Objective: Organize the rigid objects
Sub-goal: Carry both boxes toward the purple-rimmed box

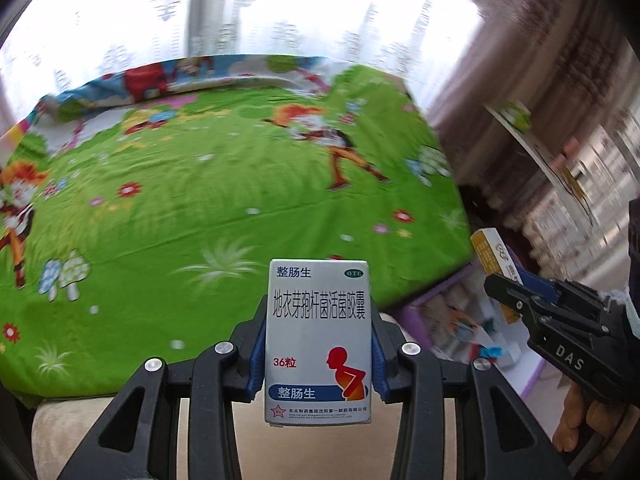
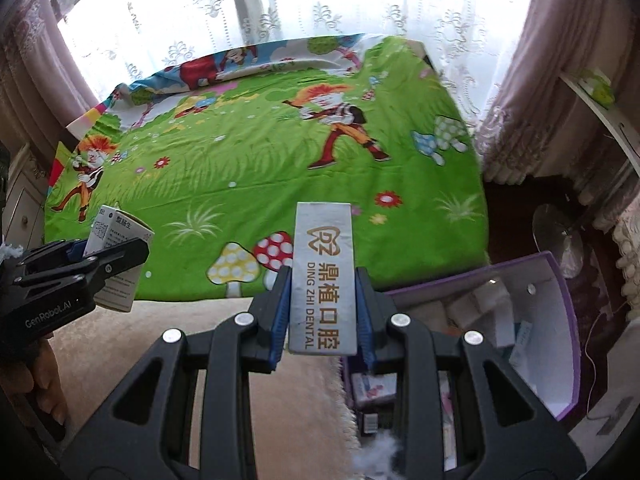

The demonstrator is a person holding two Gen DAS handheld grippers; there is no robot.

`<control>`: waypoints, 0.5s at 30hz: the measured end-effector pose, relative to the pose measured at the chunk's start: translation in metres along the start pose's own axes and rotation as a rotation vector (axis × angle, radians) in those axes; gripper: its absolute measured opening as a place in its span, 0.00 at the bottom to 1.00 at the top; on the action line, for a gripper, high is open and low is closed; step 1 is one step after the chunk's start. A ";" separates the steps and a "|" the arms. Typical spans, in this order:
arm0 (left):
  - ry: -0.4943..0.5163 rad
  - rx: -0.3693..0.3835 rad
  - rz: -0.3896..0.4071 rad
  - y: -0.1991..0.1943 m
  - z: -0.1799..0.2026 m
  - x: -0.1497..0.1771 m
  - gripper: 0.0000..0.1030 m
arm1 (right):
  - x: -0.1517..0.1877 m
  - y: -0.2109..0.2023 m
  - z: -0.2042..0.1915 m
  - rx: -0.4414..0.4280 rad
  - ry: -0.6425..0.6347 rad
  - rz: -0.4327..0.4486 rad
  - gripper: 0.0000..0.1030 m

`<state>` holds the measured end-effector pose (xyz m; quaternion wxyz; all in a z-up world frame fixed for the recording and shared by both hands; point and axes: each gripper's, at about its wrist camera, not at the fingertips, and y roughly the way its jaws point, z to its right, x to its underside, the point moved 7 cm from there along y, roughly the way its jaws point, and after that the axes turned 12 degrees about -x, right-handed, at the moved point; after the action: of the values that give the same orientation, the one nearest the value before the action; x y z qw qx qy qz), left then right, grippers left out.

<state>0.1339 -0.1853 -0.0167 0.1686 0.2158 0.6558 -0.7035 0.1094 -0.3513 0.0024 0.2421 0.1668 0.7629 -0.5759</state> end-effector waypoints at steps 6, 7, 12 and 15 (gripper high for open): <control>0.176 0.128 -0.057 0.002 0.104 0.021 0.41 | 0.031 -0.048 0.074 0.153 0.110 0.040 0.33; 0.201 0.135 -0.065 0.003 0.116 0.025 0.41 | 0.037 -0.054 0.086 0.176 0.130 0.043 0.33; 0.305 0.157 -0.090 0.009 0.169 0.044 0.41 | 0.066 -0.070 0.129 0.245 0.216 0.035 0.33; 0.336 0.178 -0.101 0.011 0.187 0.049 0.42 | 0.078 -0.077 0.144 0.266 0.263 0.045 0.34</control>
<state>0.0827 -0.3704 -0.0435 0.0016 0.3112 0.6198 -0.7204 0.0293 -0.5132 -0.0113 0.1289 0.2881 0.7011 -0.6394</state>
